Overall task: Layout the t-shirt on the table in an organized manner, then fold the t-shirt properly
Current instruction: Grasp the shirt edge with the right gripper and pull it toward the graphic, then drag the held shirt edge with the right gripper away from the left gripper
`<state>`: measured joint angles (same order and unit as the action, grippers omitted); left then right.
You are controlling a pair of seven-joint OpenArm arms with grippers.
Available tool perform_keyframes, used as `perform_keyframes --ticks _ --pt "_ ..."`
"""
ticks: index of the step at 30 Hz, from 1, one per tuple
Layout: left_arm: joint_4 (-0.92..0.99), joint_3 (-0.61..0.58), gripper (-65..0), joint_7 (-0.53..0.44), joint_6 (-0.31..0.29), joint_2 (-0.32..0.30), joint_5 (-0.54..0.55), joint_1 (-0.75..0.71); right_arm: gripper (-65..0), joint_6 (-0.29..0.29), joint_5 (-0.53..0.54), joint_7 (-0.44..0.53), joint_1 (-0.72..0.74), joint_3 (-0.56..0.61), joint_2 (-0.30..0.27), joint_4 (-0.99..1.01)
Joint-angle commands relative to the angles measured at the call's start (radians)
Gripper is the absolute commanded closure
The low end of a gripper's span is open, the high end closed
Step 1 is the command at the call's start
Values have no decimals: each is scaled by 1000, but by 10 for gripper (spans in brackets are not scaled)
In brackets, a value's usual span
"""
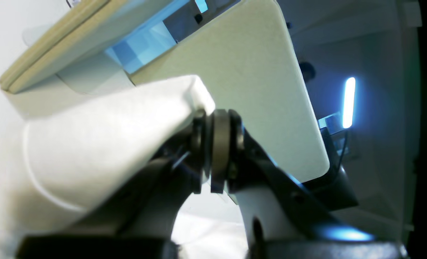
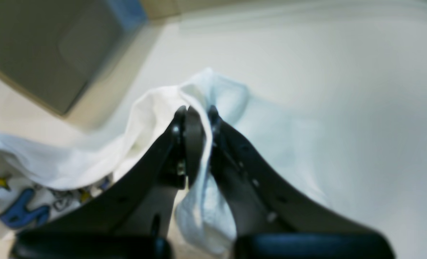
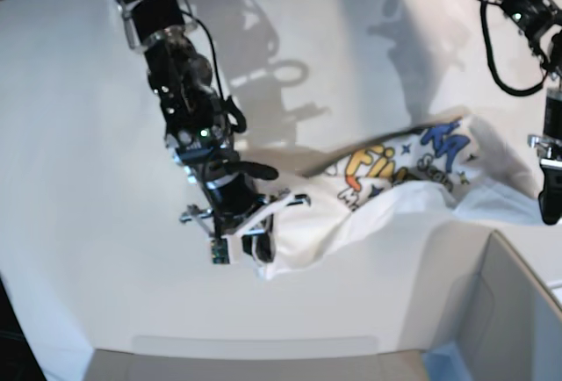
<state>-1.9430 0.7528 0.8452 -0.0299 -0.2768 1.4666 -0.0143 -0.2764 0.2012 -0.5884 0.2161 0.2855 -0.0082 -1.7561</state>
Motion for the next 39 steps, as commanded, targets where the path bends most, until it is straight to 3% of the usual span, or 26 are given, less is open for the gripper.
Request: perform_keyframes --ticks 1,5,8,11,15,19,22,26,30,39 --pt "-14 3 -30 -5 -11 -14 17 10 0 22 -27 25 3 4 3 -49" --pt "-16 3 -29 -4 -9 4 17 9 0 78 -177 25 -39 36 -22 -110" --pt "-20 3 -29 -4 -8 20 17 -22 0 76 -181 21 -82 19 -22 -126" --pt "-32 3 -28 -4 -6 20 17 -54 0 75 -168 15 -172 -85 -9 -245" --pt "-49 3 -28 -4 -8 20 17 -83 0 82 -73 15 -287 -317 32 -262" --pt "-46 3 -28 -4 -8 18 17 -89 0 82 74 15 -306 -385 -13 -112" --pt "-48 3 -28 -4 -8 18 17 -89 0 82 197 15 -281 -389 -60 31" --pt "-46 3 -29 -4 -8 18 17 -88 -27 82 283 17 -252 -386 -80 196" --pt "-45 3 -29 -4 -8 18 17 -86 -88 82 286 20 -254 -363 -77 223" --pt "-43 3 -29 -4 -9 18 17 -85 -98 75 286 15 -304 -236 -82 98"
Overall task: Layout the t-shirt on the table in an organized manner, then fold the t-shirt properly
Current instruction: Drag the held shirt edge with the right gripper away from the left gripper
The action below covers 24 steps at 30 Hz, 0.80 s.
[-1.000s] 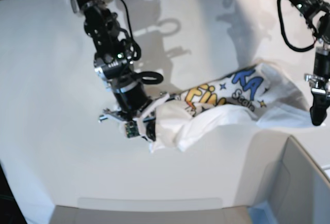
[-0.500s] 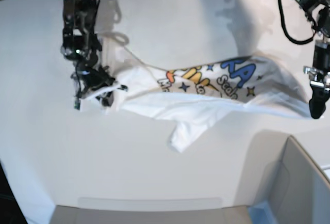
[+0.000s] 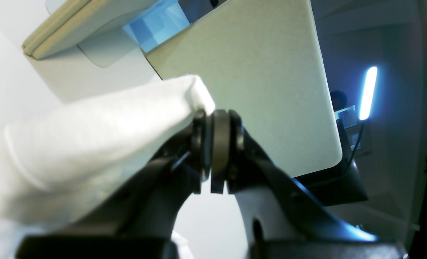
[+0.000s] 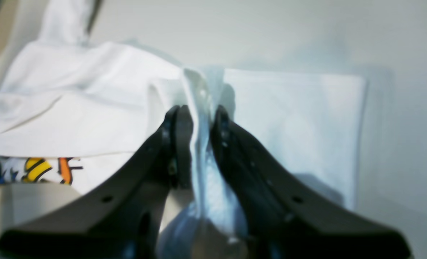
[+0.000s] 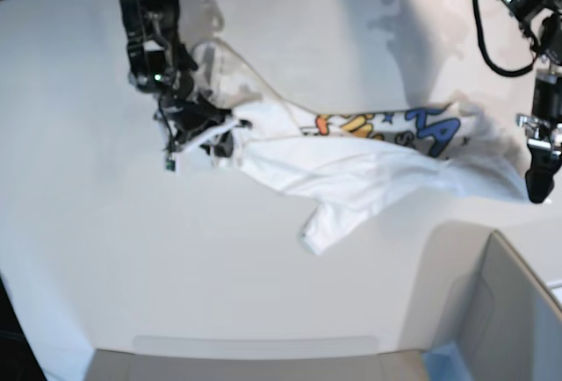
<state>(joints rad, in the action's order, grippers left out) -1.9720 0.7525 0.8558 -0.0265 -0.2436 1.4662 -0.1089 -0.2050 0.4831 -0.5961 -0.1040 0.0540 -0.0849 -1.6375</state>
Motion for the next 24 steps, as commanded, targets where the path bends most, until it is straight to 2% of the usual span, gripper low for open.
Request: perform_keyframes --ticks 1,5,11,24 --pt "-14 3 -29 -14 -13 -15 17 10 -98 3 2 21 16 -4 -5 -30" --pt "-13 3 -29 -14 -13 -17 17 11 -111 3 2 21 14 -7 -8 -39" --pt "-13 3 -29 -14 -13 -17 17 13 -201 3 2 -29 22 -3 -22 -40" --pt "-11 3 -29 -14 -13 -15 17 15 -203 3 2 -29 16 28 -23 -112"
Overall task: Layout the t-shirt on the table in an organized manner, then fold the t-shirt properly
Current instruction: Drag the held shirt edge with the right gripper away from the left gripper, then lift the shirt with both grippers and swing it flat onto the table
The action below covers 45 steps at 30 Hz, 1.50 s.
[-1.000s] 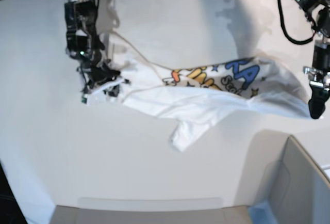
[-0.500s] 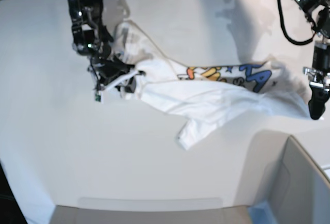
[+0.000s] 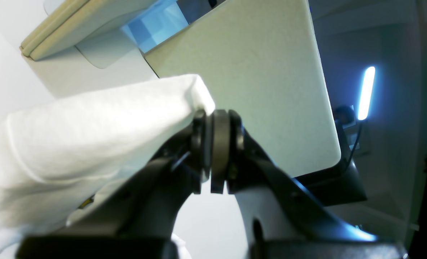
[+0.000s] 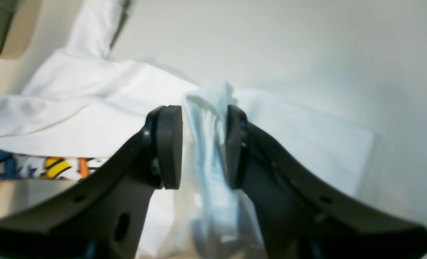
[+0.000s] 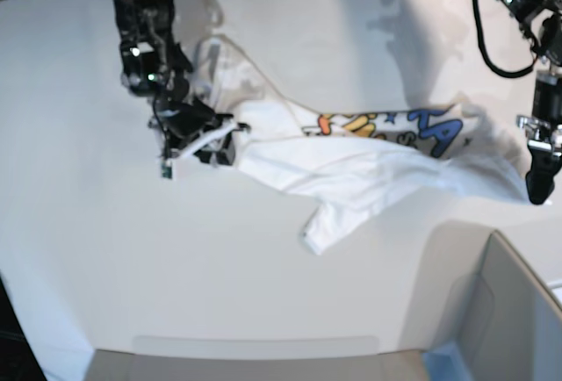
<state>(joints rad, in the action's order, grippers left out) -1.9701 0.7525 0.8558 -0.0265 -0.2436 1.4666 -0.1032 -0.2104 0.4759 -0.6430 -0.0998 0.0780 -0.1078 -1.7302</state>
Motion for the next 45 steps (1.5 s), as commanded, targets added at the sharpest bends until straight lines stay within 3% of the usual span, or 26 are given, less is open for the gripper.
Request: perform_keyframes --ticks 1,8,10,13,20,22,27,37,39,41,45 --pt "-13 3 -29 -14 -13 -15 17 9 -198 9 10 18 12 15 -3 -26" --pt "-13 3 -29 -14 -13 -15 17 9 -32 9 10 18 22 32 4 16" --pt "-13 3 -29 -14 -13 -15 17 7 -12 9 10 18 30 32 4 32" --pt "-13 3 -29 -14 -13 -15 17 6 -47 9 10 18 30 30 1 45" --pt "-13 3 -29 -14 -13 -15 17 4 -240 9 4 15 13 30 -5 45" --pt "-13 3 -29 -14 -13 -15 17 3 -263 9 -27 15 12 30 -5 45" --pt "-13 3 -29 -14 -13 -15 17 3 -265 9 -118 15 8 30 3 45" --pt "-13 3 -29 -14 -13 -13 17 3 -262 9 -130 15 2 32 4 45" --pt "-13 3 -29 -14 -13 -12 17 4 -242 9 -130 15 2 33 4 45" --pt "-13 3 -29 -14 -13 0 17 4 -183 9 -130 15 2 33 4 45" --pt "-13 3 -29 -14 -13 7 17 4 0 9 -130 15 4 33 4 45"
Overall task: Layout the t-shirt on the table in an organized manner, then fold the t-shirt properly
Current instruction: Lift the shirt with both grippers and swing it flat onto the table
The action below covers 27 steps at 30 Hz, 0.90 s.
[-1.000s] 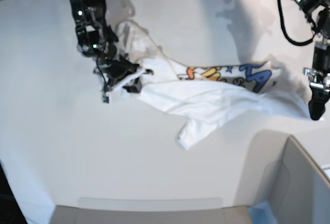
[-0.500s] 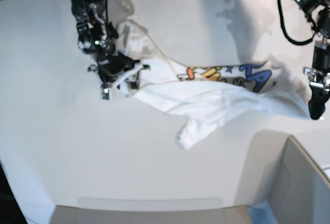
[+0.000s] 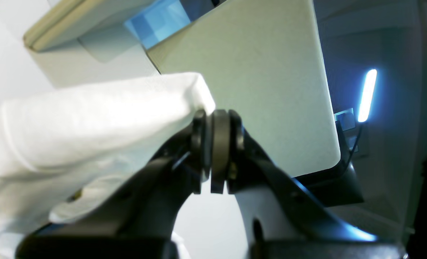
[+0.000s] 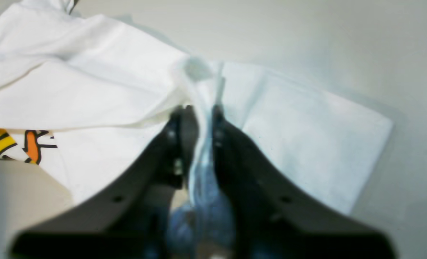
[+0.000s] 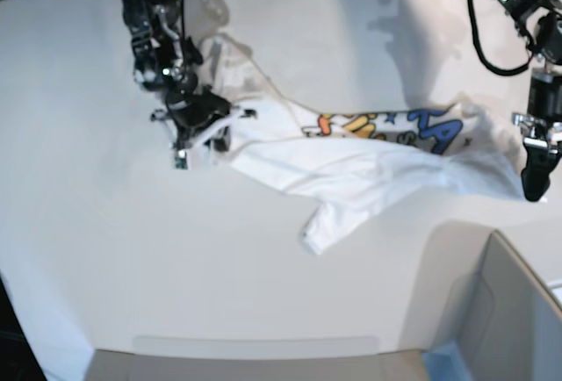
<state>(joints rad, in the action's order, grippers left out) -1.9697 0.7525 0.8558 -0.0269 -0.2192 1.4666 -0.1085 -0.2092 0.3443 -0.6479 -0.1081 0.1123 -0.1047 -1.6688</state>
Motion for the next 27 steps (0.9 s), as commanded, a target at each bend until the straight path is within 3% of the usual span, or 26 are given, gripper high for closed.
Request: perform_keyframes --ticks 1,7,14,19,23,27 --pt "-13 3 -29 -14 -12 -18 17 10 0 7 2 20 12 -1 1 -17" --pt "-13 3 -29 -14 -11 -21 17 8 0 15 0 27 40 -4 -10 -133" --pt "-15 11 -28 -14 -8 -26 17 25 0 15 0 61 229 -4 -102 -399" --pt "-18 12 -27 -22 -8 -59 17 154 0 15 -9 417 308 -4 -151 -394" --pt "-18 22 -27 -27 -8 -110 17 292 0 6 -141 667 382 -12 -140 -374" --pt "-21 126 -27 -28 -12 -116 17 425 0 -118 -357 840 459 -13 -89 -336"
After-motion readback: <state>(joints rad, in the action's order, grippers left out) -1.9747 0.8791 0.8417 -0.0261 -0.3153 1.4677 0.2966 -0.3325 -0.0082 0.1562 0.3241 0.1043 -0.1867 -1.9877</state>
